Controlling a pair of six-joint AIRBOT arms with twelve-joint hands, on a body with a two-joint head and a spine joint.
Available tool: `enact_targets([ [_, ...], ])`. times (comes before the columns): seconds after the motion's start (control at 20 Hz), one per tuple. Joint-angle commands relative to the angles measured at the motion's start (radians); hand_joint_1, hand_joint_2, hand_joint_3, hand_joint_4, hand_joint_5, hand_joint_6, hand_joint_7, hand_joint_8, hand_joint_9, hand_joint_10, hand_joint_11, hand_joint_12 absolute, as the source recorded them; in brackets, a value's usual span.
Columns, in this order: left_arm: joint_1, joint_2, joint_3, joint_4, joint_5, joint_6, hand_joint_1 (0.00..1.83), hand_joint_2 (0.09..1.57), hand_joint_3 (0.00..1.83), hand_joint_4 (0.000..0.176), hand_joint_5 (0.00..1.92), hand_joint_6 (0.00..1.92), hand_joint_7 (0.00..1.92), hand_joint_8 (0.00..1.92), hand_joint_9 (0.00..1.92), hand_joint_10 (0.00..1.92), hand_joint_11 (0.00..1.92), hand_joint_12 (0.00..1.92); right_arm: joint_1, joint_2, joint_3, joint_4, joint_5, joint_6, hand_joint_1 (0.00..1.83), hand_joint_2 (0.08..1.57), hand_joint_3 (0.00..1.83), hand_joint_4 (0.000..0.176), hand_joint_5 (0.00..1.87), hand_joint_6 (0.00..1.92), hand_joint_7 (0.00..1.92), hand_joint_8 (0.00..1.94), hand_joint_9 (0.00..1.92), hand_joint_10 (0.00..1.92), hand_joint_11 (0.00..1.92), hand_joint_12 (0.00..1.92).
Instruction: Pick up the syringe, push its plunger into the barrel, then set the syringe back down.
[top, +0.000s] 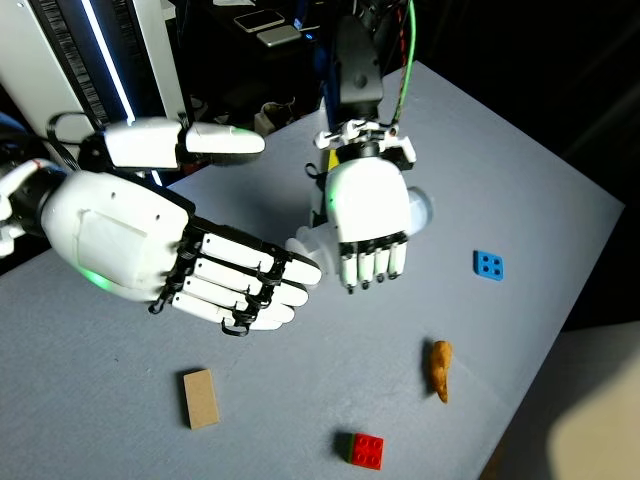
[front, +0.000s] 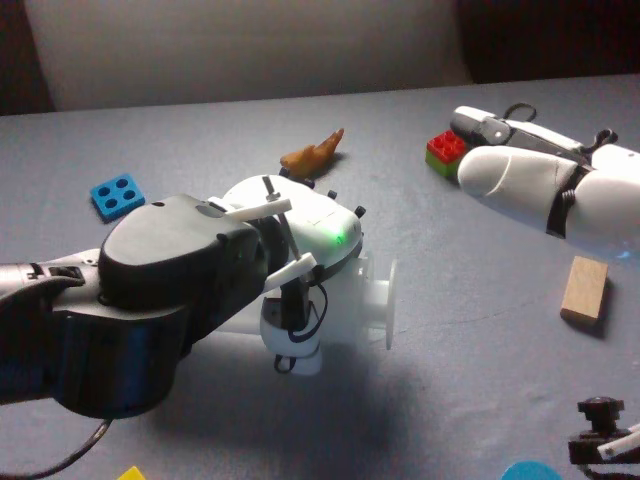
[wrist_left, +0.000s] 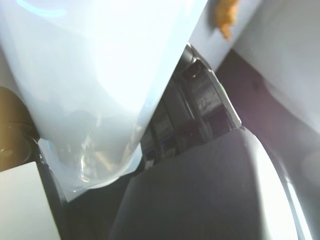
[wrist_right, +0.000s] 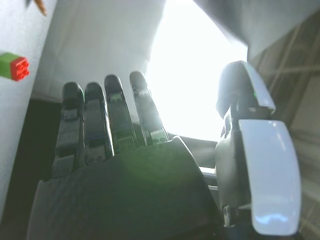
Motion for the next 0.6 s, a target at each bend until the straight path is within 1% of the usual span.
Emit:
enact_targets([
  [0.0,-0.002,-0.006,0.011,0.063,-0.023,0.004,1.49,1.14,0.0,0.0,0.89,1.04,0.81,1.2,0.89,1.19,0.72,1.58,0.011,0.005,0.006,-0.059,0.105,0.007,0.0,1.13,0.0,0.049,0.03,0.0,0.03,0.0,0.02,0.0,0.0,0.19],
  [0.1,0.002,-0.017,0.022,0.063,-0.023,-0.001,1.49,1.14,0.0,0.0,0.89,1.03,0.8,1.21,0.88,1.19,0.75,1.57,0.017,0.006,0.018,-0.081,0.101,0.007,0.0,1.13,0.0,0.048,0.03,0.0,0.03,0.0,0.01,0.0,0.0,0.16],
  [0.15,0.008,-0.023,0.028,0.1,-0.023,-0.036,1.49,1.14,0.0,0.0,0.88,1.04,0.77,1.23,0.85,1.22,0.78,1.56,0.021,0.006,0.022,-0.082,0.096,0.008,0.0,1.13,0.0,0.046,0.04,0.01,0.03,0.0,0.02,0.0,0.0,0.16],
  [0.2,0.01,-0.028,0.035,0.108,-0.024,-0.054,1.49,1.15,0.0,0.0,0.87,1.06,0.75,1.25,0.83,1.25,0.79,1.57,0.022,0.006,0.023,-0.082,0.094,0.008,0.0,1.13,0.0,0.048,0.04,0.0,0.03,0.0,0.02,0.0,0.0,0.19],
  [0.25,0.014,-0.031,0.04,0.108,-0.023,-0.054,1.49,1.14,0.0,0.0,0.89,1.02,0.78,1.21,0.86,1.21,0.79,1.57,0.023,0.006,0.023,-0.082,0.093,0.008,0.0,1.13,0.0,0.048,0.05,0.0,0.04,0.0,0.04,0.01,0.0,0.24],
  [0.3,0.017,-0.031,0.042,0.108,-0.024,-0.055,1.49,1.14,0.0,0.0,0.91,1.0,0.77,1.23,0.87,1.2,0.78,1.57,0.023,0.006,0.023,-0.082,0.093,0.008,0.01,1.13,0.0,0.044,0.08,0.01,0.07,0.01,0.06,0.01,0.0,0.28],
  [0.4,0.023,-0.032,0.045,0.108,-0.023,-0.055,1.49,1.14,0.0,0.0,0.89,1.02,0.77,1.22,0.87,1.19,0.8,1.55,0.023,0.005,0.023,-0.082,0.094,0.008,0.01,1.13,0.0,0.042,0.08,0.01,0.07,0.0,0.06,0.01,0.0,0.29],
  [0.5,0.03,-0.034,0.049,0.108,-0.023,-0.056,1.49,1.14,0.0,0.0,0.9,1.03,0.78,1.2,0.87,1.19,0.8,1.55,0.021,0.002,0.023,-0.082,0.094,0.008,0.0,1.13,0.0,0.043,0.07,0.0,0.07,0.0,0.05,0.0,0.0,0.23],
  [0.55,0.031,-0.035,0.052,0.108,-0.023,-0.056,1.48,1.19,0.0,0.0,0.77,1.21,0.67,1.32,0.77,1.31,0.7,1.62,0.02,0.001,0.023,-0.082,0.094,0.008,0.0,1.13,0.0,0.043,0.07,0.0,0.06,0.0,0.05,0.0,0.0,0.22],
])
